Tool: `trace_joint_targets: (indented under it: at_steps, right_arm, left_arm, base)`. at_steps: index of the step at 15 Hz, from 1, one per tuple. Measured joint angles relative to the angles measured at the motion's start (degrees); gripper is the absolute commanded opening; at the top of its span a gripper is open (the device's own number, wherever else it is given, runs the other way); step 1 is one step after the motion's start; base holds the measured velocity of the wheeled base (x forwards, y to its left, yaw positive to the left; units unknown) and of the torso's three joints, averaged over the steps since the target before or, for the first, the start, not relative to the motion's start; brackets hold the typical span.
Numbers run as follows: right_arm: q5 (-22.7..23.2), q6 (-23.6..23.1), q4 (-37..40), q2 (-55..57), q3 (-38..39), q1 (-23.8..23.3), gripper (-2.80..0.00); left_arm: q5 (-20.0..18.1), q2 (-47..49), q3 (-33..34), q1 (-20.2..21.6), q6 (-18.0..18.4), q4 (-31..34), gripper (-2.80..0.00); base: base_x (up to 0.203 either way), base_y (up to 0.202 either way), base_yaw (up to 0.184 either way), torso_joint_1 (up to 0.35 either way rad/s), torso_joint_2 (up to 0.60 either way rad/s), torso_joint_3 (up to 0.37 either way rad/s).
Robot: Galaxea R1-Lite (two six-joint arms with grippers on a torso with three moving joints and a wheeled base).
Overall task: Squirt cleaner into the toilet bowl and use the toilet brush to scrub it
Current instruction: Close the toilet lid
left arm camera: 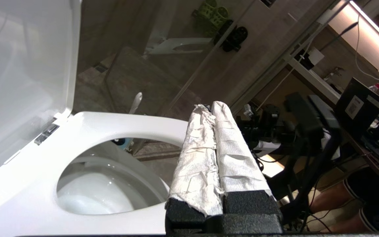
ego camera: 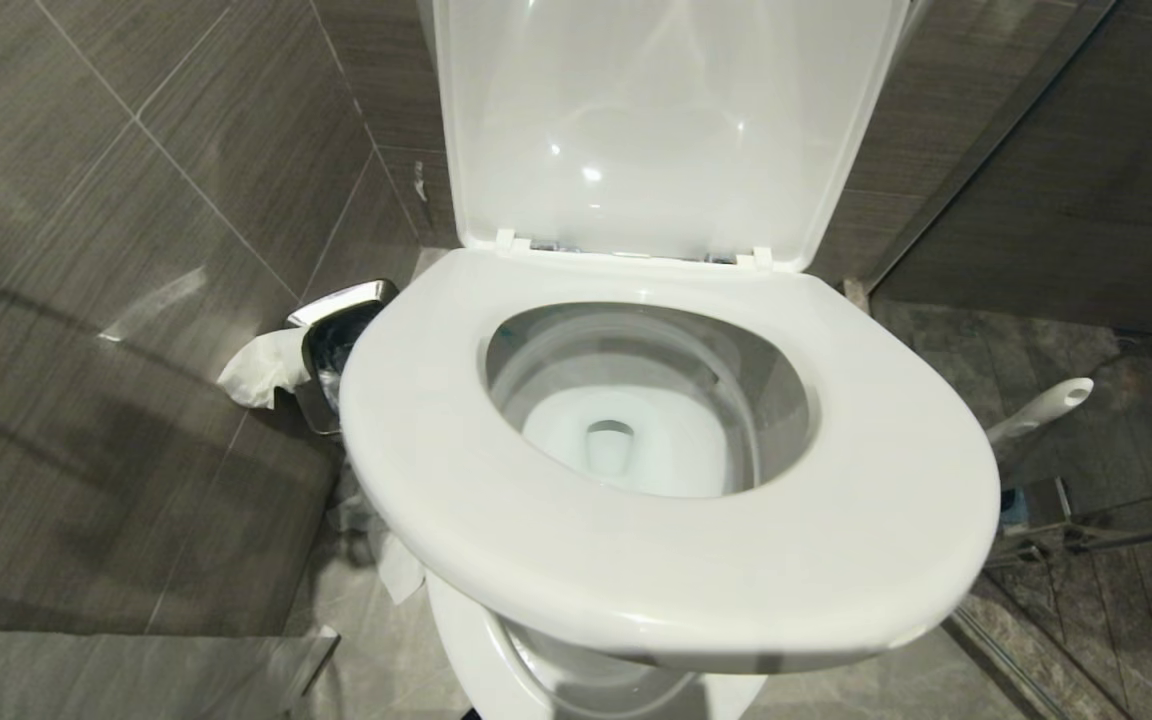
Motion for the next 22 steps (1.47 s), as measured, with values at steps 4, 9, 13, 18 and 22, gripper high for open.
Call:
trace_joint_targets:
  at_steps: [4, 9, 13, 18, 22]
  right_arm:
    - [0.01, 0.00, -0.02, 0.00, 0.00, -0.02, -2.80]
    - [0.00, 0.00, -0.02, 0.00, 0.00, -0.07, -2.80]
    - [0.01, 0.00, 0.00, 0.00, 0.00, 0.00, -2.80]
    - [0.00, 0.00, -0.02, 0.00, 0.00, 0.00, -2.80]
    - [0.00, 0.00, -0.04, 0.00, 0.02, 0.00, -2.80]
  left_arm:
    - [0.02, 5.64, -0.26, 4.71, 0.00, 0.06, -2.80]
    - [0.02, 10.88, 0.49, 8.28, -2.84, 2.48, -2.80]
    - [6.40, 9.02, -0.07, 3.96, -18.12, 9.92, -2.80]
    - [0.33, 0.47, 8.94, -10.02, -18.76, 5.66, -2.80]
    - [0.05, -0.38, 11.81, -7.15, -18.30, 0.11, -2.80]
  base:
    - [0.000, 0.000, 0.000, 0.000, 0.00, 0.000]
    - [0.000, 0.000, 0.000, 0.000, 0.00, 0.000]
    - [0.000, 0.000, 0.000, 0.000, 0.00, 0.000]
    - [0.000, 0.000, 0.000, 0.000, 0.00, 0.000]
    - [0.000, 0.000, 0.000, 0.000, 0.00, 0.000]
